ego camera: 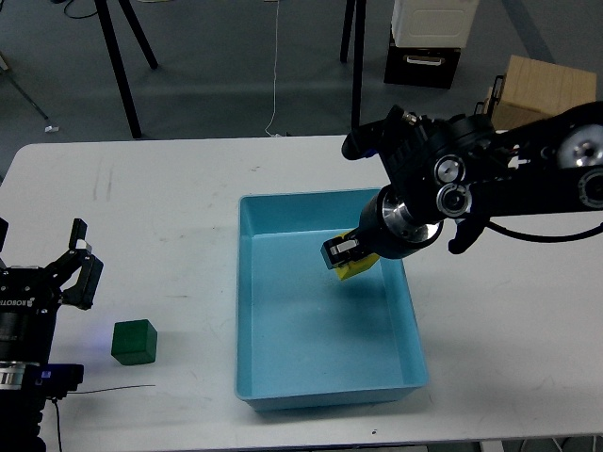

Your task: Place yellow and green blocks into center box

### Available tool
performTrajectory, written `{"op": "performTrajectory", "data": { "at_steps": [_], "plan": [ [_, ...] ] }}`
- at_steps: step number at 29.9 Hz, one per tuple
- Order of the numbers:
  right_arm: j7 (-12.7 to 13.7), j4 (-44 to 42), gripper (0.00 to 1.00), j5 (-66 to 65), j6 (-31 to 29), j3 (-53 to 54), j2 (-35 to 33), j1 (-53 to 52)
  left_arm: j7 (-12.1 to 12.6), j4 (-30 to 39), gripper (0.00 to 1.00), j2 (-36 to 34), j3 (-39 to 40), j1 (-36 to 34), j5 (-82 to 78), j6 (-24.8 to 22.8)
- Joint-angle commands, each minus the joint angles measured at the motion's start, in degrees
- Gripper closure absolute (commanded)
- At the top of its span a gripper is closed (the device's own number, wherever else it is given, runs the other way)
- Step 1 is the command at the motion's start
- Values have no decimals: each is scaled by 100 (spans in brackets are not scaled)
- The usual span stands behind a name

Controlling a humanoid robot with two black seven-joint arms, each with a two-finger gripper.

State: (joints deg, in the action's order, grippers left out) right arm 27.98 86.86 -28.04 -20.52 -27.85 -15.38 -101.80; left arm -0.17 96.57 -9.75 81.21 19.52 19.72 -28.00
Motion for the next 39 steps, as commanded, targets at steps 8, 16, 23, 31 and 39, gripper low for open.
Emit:
{"op": "performTrajectory", "data": {
  "at_steps": [8,16,23,31,39],
  "plan": [
    [2,-986,99,9,136,-440,1538,600,9,-147,0,-1,0,-98,6,0],
    [2,-1250,39,9,136,-678,1538,635,17,-156,0,-18,0,-115,-3,0],
    [2,-1267,4,17,136,-670,1538,635,17,-165,0,-18,0,-106,6,0],
    [2,-1917,3,403,-48,128,1170,504,17,-156,0,-9,0,-141,-3,0],
    [2,-2208,3,1474,-198,1895,-570,573,17,-156,0,-27,0,-142,-3,0]
  ]
}}
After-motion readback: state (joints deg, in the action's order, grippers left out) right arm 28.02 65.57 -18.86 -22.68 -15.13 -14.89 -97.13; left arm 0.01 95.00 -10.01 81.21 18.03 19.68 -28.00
